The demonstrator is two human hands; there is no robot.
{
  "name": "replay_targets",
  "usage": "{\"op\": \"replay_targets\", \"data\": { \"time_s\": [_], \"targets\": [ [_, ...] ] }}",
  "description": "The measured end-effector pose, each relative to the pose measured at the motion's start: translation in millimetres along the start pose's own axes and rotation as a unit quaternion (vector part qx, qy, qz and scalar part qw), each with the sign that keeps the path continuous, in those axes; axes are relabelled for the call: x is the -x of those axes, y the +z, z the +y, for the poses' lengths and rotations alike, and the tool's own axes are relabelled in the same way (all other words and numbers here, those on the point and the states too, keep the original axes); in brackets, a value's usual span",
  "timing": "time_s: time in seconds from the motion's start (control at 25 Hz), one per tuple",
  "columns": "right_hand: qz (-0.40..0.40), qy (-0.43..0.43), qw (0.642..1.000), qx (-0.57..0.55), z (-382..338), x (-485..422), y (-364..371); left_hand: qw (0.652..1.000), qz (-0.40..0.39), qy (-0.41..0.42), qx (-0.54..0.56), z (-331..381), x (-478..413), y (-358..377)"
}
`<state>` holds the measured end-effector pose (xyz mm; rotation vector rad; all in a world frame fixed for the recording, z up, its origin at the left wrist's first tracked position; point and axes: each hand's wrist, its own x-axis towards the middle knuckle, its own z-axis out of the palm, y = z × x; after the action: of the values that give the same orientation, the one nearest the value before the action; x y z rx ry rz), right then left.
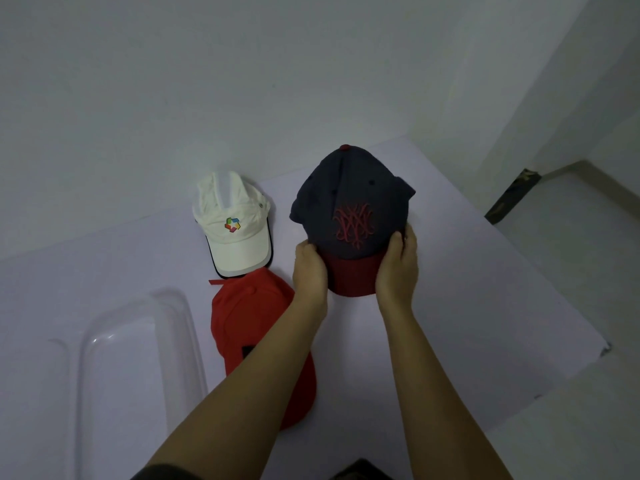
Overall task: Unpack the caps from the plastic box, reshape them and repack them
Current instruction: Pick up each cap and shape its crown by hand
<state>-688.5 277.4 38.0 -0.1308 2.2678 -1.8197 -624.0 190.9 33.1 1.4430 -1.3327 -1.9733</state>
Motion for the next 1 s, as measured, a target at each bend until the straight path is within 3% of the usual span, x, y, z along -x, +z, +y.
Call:
{"op": "replay_targets", "data": {
  "time_s": [0.16,0.36,0.44,0.56,0.76,1.0],
  "targets": [
    [-0.146,-0.071,0.984,0.076,7,0,-19,0.989,-0.071,0.102,0.081,5,5,-10],
    [-0.305,-0.083,0.941,0.119,12,-3,-31,0.982,-0.088,0.164,-0.037,11,11,-20],
    [-0.321,-0.114,0.931,0.135,13,1,-30,0.980,-0.079,0.180,-0.038,10,17,-22],
    [-0.319,-0.137,0.935,0.068,16,4,-30,0.975,-0.083,0.203,-0.041,6,26,-24],
    [-0.345,-0.113,0.931,0.048,19,17,-39,0.968,-0.039,0.211,-0.134,-5,34,-24],
    [-0.357,-0.071,0.928,0.075,39,33,-51,0.955,-0.051,0.202,-0.210,-22,36,-23]
  ]
}}
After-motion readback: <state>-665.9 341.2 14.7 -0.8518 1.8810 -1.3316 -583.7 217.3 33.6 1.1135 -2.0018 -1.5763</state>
